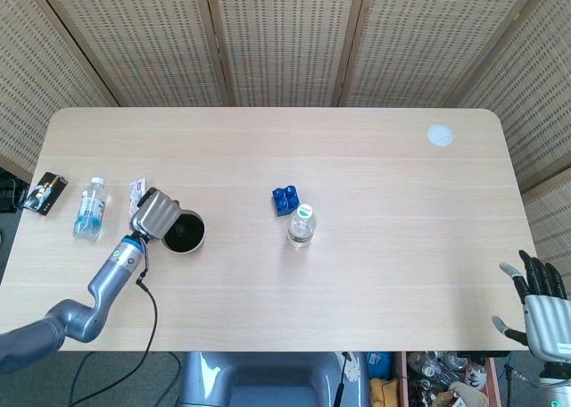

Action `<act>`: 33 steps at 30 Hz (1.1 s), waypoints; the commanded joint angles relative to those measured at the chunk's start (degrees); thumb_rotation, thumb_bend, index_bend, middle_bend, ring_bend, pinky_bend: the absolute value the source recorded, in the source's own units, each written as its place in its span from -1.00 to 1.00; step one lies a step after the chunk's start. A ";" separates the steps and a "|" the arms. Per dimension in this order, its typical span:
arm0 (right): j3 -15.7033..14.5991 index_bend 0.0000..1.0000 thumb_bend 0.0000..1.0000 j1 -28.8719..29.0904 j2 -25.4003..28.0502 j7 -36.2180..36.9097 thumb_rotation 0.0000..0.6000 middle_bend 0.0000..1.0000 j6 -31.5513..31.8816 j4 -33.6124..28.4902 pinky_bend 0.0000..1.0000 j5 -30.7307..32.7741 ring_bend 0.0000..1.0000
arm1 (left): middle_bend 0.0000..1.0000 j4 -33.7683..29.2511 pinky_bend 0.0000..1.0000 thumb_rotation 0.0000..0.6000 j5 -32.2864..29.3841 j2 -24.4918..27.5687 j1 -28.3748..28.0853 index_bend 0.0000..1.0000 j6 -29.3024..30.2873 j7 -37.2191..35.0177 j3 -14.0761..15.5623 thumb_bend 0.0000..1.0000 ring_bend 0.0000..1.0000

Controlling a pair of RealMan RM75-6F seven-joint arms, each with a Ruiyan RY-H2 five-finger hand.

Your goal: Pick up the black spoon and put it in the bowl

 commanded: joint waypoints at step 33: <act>0.12 -0.56 -0.62 0.19 -0.02 -0.14 1.00 -0.81 -0.89 0.05 -0.93 0.60 -1.00 | 0.56 2.64 0.46 1.00 2.05 -1.93 -0.95 0.29 1.07 -0.54 0.83 -0.16 0.46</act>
